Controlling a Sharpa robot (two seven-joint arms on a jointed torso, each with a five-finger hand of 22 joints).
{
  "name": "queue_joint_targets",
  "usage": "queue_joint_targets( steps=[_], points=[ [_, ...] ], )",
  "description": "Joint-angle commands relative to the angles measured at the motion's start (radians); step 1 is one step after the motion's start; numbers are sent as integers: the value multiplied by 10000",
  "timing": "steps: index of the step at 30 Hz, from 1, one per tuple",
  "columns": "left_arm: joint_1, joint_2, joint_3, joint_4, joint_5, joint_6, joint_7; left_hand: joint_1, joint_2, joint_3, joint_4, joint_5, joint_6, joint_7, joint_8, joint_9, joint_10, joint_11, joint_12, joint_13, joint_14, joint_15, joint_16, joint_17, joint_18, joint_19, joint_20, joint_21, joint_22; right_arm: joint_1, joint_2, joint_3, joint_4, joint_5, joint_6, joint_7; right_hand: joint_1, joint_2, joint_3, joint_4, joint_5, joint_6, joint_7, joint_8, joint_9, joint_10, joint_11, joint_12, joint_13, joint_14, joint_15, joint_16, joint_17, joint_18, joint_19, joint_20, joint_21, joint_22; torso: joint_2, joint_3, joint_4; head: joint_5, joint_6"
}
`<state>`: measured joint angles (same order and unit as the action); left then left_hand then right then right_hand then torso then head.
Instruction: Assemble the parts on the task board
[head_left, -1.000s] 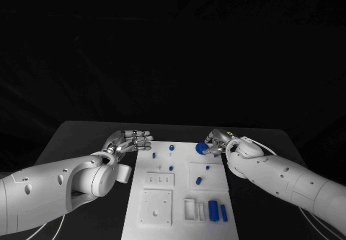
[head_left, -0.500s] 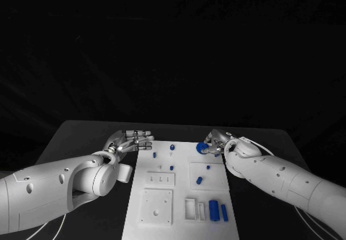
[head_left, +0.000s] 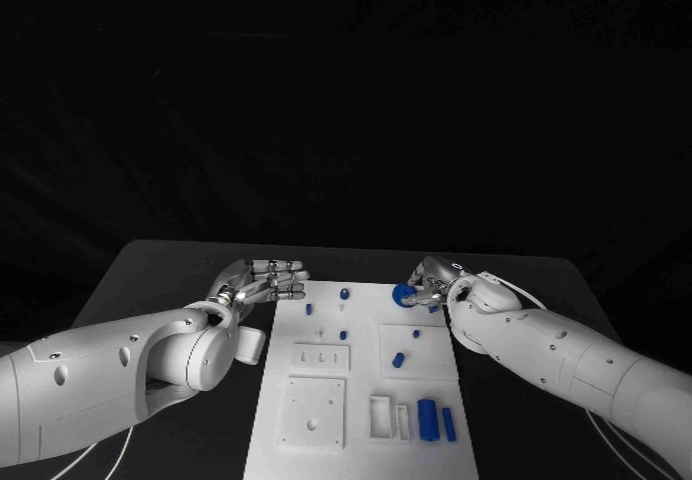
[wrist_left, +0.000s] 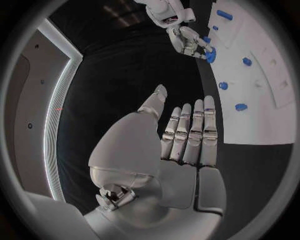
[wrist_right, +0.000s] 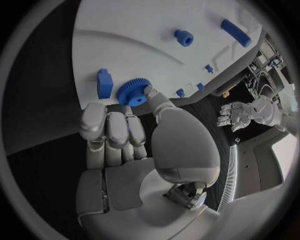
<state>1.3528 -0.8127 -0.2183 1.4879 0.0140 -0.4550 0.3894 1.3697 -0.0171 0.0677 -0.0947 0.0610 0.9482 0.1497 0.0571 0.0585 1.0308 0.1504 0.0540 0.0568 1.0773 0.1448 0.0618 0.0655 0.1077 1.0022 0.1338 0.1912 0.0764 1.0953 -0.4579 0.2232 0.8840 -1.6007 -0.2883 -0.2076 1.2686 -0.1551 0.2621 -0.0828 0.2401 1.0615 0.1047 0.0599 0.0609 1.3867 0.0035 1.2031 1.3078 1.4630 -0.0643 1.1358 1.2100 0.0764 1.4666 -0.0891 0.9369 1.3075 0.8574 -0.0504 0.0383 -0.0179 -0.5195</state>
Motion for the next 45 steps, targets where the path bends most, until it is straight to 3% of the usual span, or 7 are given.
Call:
queue_joint_targets(
  steps=[1, 11, 21, 26, 35, 42, 45],
  points=[
    [13, 33, 7, 9, -48, 178, 42, 21, -101, 37, 10, 47, -75, 13, 17, 3, -69, -29, 39, 7, -80, 9, -3, -7, -60, -65, 35, -24, -15, -50, 63, -50, -32, -285, 188, -13, -58, 27, 193, -111, -56, 177, -29, 18, 18, 98, -22, 49, 613, 20, -38, 35, -4, 31, 79, 32, 57, 1172, -2, 4, -7, -1, -7],
    [13, 52, 7, -3, -50, 191, 32, 38, -109, 46, 16, 49, -75, 14, 17, 4, -70, -25, 39, 8, -88, 10, -4, -7, -57, -65, 36, -27, -13, -101, 101, -192, 40, -861, -29, -235, -150, 102, 837, -476, -224, 723, -194, 23, 34, 182, -113, 109, 651, 31, -123, 57, 7, -52, 95, -57, 269, 1208, -6, 6, -19, -29, -29],
    [13, 28, 7, 22, -62, 187, 29, 38, -109, 46, 16, 49, -75, 14, 17, 4, -70, -25, 39, 8, -88, 10, -4, -7, -57, -65, 36, -27, -13, -126, 71, -240, 213, -1060, -380, -304, -170, 262, 1097, -607, -342, 1408, -374, 31, 61, 208, -209, 99, 659, 36, -206, 43, -3, -101, 84, -135, 300, 1207, -6, 0, -7, -43, -22],
    [13, 20, 7, 34, -64, 185, 31, 38, -109, 46, 16, 49, -75, 14, 17, 4, -70, -25, 39, 8, -88, 10, -4, -7, -57, -65, 36, -27, -13, -137, 60, -244, 362, -1163, -690, -322, -206, 281, 1093, -588, -351, 1471, -392, 32, 61, 219, -222, 106, 665, 35, -224, 40, -5, -108, 88, -153, 307, 1207, -8, -8, -3, -41, 4],
    [14, -8, 8, 52, -65, 170, 35, 38, -109, 46, 16, 49, -75, 14, 17, 4, -70, -25, 39, 8, -88, 10, -4, -7, -57, -65, 36, -27, -13, -181, -135, -246, 1529, -1731, -1495, -504, -242, 178, 1110, -439, -279, 1483, -412, 27, 55, 250, -253, 94, 672, 39, -261, 14, -36, -129, 129, -202, 420, 1230, -12, -6, -3, 23, 43],
    [15, -24, 9, 76, -160, 138, 55, 38, -100, 37, 8, 55, -75, 23, 17, 3, -67, -21, 38, 7, -89, 11, -3, -7, -56, -64, 37, -24, -12, -185, -182, -245, 2522, -2621, -1955, -881, -200, 21, 1359, -255, -535, 1514, -422, 23, 53, 295, -265, 107, 695, 48, -273, 10, -79, -132, 156, -210, 527, 1250, -11, -4, -14, 81, 90],
    [15, -25, 10, 81, -196, 127, 65, 38, -100, 37, 8, 55, -75, 23, 17, 3, -67, -21, 38, 7, -89, 11, -3, -7, -56, -64, 37, -24, -12, -186, -111, -315, 2758, -2903, -2091, -950, -187, -47, 1462, -177, -551, 1514, -424, 26, 55, 303, -264, 106, 709, 46, -272, 21, -97, -133, 158, -210, 561, 1257, -2, 1, -1, 85, 76]
  ],
)
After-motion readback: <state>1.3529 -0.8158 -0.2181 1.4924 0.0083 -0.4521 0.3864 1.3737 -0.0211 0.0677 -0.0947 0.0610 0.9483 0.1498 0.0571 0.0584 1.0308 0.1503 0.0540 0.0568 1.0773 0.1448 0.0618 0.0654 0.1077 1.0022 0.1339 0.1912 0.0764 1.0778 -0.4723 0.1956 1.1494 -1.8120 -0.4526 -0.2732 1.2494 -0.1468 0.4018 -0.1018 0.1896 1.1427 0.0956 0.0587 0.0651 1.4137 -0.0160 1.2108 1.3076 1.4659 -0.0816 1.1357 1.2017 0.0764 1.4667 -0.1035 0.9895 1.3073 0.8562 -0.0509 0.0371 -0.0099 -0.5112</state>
